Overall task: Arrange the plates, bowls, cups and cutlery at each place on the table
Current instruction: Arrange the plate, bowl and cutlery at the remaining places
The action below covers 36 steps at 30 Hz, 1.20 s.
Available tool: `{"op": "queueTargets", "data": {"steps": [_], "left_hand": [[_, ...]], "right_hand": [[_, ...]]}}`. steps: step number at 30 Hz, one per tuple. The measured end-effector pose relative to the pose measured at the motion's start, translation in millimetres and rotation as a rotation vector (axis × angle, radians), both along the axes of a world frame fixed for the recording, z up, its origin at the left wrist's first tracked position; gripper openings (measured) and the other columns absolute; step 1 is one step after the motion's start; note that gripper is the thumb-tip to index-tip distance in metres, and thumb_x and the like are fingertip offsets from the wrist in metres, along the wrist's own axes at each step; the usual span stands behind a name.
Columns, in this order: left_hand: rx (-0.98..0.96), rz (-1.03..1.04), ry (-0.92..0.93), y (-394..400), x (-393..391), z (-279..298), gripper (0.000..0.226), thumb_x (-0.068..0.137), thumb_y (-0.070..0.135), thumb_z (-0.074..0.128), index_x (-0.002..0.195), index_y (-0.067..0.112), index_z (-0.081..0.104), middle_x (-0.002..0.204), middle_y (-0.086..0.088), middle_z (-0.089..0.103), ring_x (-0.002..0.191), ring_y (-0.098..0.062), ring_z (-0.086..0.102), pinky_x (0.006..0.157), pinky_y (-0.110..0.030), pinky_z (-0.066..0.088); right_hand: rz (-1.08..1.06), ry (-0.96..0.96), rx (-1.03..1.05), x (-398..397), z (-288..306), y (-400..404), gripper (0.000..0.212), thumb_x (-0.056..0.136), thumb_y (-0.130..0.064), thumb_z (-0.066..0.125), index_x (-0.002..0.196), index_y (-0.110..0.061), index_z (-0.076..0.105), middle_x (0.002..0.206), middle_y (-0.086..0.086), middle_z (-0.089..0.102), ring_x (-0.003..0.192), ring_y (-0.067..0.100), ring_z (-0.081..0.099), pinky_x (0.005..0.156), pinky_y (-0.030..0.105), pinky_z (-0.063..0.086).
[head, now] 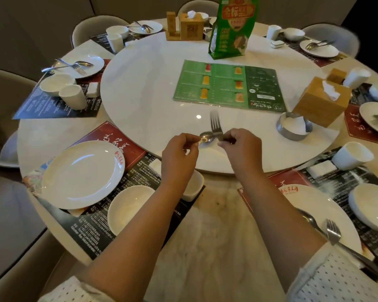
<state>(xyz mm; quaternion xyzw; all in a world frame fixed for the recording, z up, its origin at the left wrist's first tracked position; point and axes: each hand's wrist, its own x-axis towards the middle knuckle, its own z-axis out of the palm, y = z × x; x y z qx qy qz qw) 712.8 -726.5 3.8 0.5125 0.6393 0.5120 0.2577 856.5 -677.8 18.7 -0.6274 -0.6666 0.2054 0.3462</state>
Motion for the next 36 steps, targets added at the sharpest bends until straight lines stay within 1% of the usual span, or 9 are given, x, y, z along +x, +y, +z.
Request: {"op": "queueTargets", "data": {"steps": [3,8,12,17,20,22,29,33,36], "left_hand": [[-0.038,0.006,-0.029,-9.3,-13.7,3.8,0.015,0.092,0.015,0.057,0.097,0.025,0.068,0.096,0.012,0.069,0.088,0.005,0.061,0.073,-0.007,0.046],[-0.054,-0.002,-0.058,-36.9,-39.8,13.9,0.018,0.095,0.027,0.055,0.108,0.028,0.068,0.094,0.016,0.071,0.089,0.009,0.062,0.071,-0.003,0.044],[-0.051,0.025,-0.035,-63.9,-59.7,12.0,0.022,0.087,0.024,0.069,0.107,0.03,0.062,0.091,0.014,0.069,0.086,0.008,0.062,0.072,-0.004,0.046],[-0.059,0.167,0.133,-92.8,-88.7,1.0,0.011,0.091,0.022,0.063,0.102,0.023,0.063,0.093,0.009,0.058,0.082,0.0,0.056,0.069,-0.003,0.04],[-0.096,0.276,0.198,-108.4,-111.9,-7.8,0.017,0.091,0.016,0.063,0.108,0.015,0.066,0.102,0.001,0.052,0.082,-0.001,0.051,0.072,-0.003,0.038],[-0.131,0.352,0.21,-117.7,-127.7,-14.3,0.021,0.091,0.013,0.062,0.111,0.012,0.067,0.106,-0.002,0.052,0.08,0.002,0.049,0.073,0.001,0.035],[-0.26,0.599,0.22,-139.8,-165.7,-41.1,0.025,0.092,0.012,0.06,0.115,0.008,0.067,0.105,-0.003,0.05,0.097,-0.015,0.051,0.085,-0.023,0.039],[-0.285,0.664,0.22,-144.9,-172.6,-51.3,0.026,0.092,0.014,0.06,0.117,0.009,0.067,0.102,0.001,0.045,0.094,-0.011,0.043,0.084,-0.023,0.038],[-0.297,0.685,0.237,-146.7,-171.9,-55.8,0.027,0.092,0.013,0.061,0.118,0.008,0.067,0.102,0.002,0.04,0.096,-0.012,0.04,0.083,-0.022,0.034]], "right_hand": [[-0.005,0.256,-0.047,-21.1,31.5,-6.2,0.012,0.076,-0.021,0.077,0.087,-0.02,0.076,0.071,-0.016,0.066,0.068,-0.01,0.059,0.062,0.004,0.04],[0.046,0.432,-0.103,-63.6,55.0,-22.3,0.015,0.076,-0.025,0.078,0.09,-0.02,0.075,0.084,-0.001,0.073,0.082,0.018,0.067,0.081,0.036,0.053],[0.071,0.525,-0.191,-93.5,53.9,-37.5,0.011,0.077,-0.026,0.077,0.069,-0.025,0.069,0.071,-0.001,0.072,0.061,0.012,0.062,0.067,0.035,0.05],[0.144,0.604,-0.339,-128.3,41.3,-61.2,0.013,0.083,-0.025,0.071,0.073,-0.017,0.072,0.07,0.001,0.07,0.057,0.008,0.057,0.058,0.028,0.044],[0.201,0.56,-0.395,-144.8,24.6,-79.0,0.009,0.086,-0.027,0.066,0.08,-0.025,0.073,0.072,-0.004,0.067,0.063,0.009,0.057,0.062,0.03,0.047],[0.207,0.461,-0.384,-153.1,10.1,-91.2,0.01,0.087,-0.027,0.065,0.095,-0.027,0.073,0.09,-0.006,0.071,0.082,0.011,0.063,0.076,0.031,0.051],[0.306,-0.08,-0.089,-162.4,-38.1,-125.7,0.018,0.091,-0.02,0.058,0.105,-0.021,0.069,0.112,0.0,0.059,0.111,0.015,0.047,0.083,0.023,0.038],[0.309,-0.109,-0.058,-162.8,-53.6,-133.8,0.018,0.091,-0.017,0.058,0.106,-0.019,0.069,0.111,-0.003,0.054,0.102,0.001,0.029,0.087,0.023,0.034],[0.3,-0.084,-0.051,-163.1,-56.2,-134.1,0.018,0.09,-0.015,0.061,0.106,-0.019,0.069,0.108,-0.009,0.05,0.107,0.007,0.04,0.085,0.023,0.036]]}}
